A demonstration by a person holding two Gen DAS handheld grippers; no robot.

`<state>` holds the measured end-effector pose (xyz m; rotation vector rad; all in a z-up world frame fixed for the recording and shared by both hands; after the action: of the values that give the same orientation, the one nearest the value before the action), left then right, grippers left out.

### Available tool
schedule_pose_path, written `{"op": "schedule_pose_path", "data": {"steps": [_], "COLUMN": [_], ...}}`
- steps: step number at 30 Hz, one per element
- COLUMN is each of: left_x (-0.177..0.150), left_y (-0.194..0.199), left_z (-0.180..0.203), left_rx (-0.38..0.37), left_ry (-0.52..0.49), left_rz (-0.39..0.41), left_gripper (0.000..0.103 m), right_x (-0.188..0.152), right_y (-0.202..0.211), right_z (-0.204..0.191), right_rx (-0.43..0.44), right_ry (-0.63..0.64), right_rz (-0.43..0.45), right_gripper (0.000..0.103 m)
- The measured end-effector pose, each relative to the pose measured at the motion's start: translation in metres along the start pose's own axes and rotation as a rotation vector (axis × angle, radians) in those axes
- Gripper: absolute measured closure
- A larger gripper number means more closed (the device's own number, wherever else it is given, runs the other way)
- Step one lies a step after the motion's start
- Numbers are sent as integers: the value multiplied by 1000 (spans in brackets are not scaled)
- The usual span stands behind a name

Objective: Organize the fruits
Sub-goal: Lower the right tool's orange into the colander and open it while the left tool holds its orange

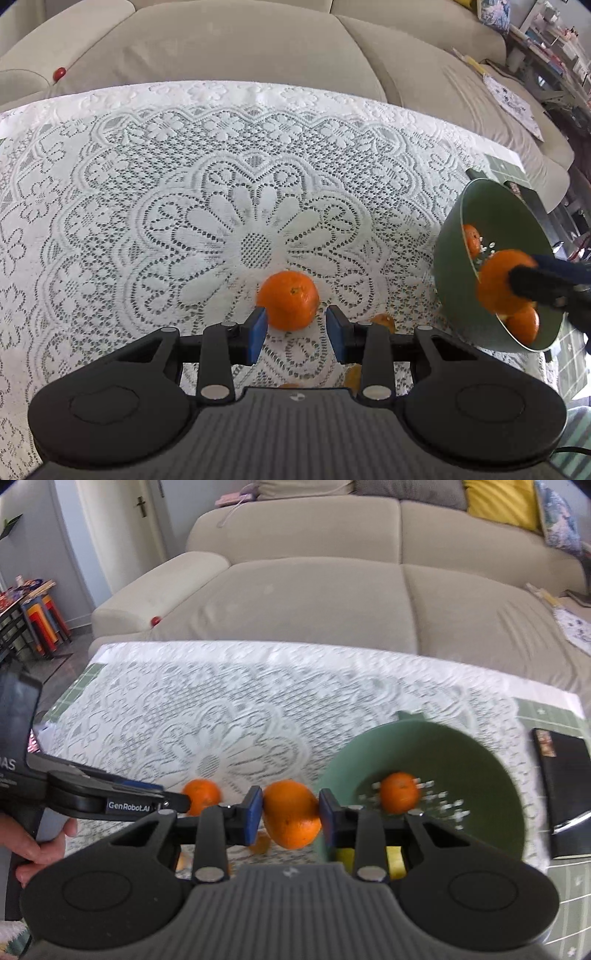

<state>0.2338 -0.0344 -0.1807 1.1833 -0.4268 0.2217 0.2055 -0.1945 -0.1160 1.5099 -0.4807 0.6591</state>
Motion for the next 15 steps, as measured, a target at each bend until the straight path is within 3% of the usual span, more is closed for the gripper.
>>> {"op": "schedule_pose_path", "data": {"steps": [3, 9, 15], "left_x": [1, 2, 3], "left_y": [-9, -20, -27], "left_z": [0, -3, -4], "left_rx": [43, 58, 87], "left_ry": [1, 23, 17], "left_rz": [-20, -43, -39], "left_gripper": [59, 57, 53], "right_x": [1, -2, -10], "right_y": [1, -12, -38], "right_z": [21, 68, 94], "right_rx": [-48, -143, -154], "right_ry": [-13, -59, -86], "right_rz": [6, -11, -55], "right_gripper": [73, 74, 74]}}
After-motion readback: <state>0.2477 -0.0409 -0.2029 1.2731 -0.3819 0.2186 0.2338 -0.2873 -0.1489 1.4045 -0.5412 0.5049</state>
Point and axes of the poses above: each gripper's, at about its wrist camera, not at the fingertips, and y roughly against the way its jaws point, z to its right, x to its top, the point moved 9 cm from there along -y, roughly the way its jaws point, and after that the axes turned 7 degrees about -x, right-handed, at the moved point
